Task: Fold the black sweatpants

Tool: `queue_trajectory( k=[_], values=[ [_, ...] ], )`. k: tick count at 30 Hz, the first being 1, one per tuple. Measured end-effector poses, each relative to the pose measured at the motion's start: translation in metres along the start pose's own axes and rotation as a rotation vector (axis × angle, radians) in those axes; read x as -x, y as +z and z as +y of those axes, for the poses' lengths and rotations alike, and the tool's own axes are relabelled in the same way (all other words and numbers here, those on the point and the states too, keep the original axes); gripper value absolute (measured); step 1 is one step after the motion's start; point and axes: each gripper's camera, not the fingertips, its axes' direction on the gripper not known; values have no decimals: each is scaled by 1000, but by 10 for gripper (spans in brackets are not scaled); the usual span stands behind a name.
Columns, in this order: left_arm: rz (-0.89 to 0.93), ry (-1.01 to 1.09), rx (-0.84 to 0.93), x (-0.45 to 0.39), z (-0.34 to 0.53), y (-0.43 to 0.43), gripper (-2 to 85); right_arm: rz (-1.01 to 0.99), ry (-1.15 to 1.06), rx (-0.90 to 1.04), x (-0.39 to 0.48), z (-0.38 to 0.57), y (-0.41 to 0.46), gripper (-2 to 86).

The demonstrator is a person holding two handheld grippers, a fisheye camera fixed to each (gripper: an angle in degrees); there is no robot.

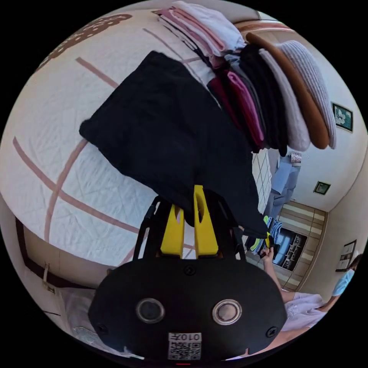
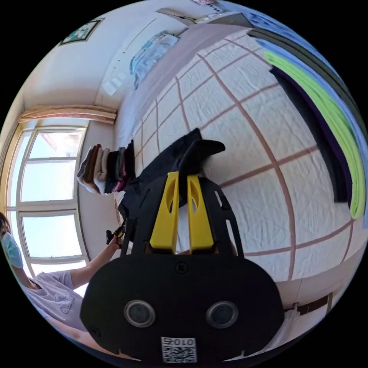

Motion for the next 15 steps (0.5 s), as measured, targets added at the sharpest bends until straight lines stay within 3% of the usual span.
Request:
queue_trajectory(
  k=[6, 11, 15],
  values=[
    [208, -69, -136, 24, 26, -1, 76, -6, 41, -43, -39, 52, 6, 53],
    [83, 57, -125, -12, 29, -26, 83, 66, -136, -19, -2, 64, 0, 53],
    [104, -35, -2, 12, 24, -7, 99, 159, -15, 177, -34, 71, 47, 53]
  ],
)
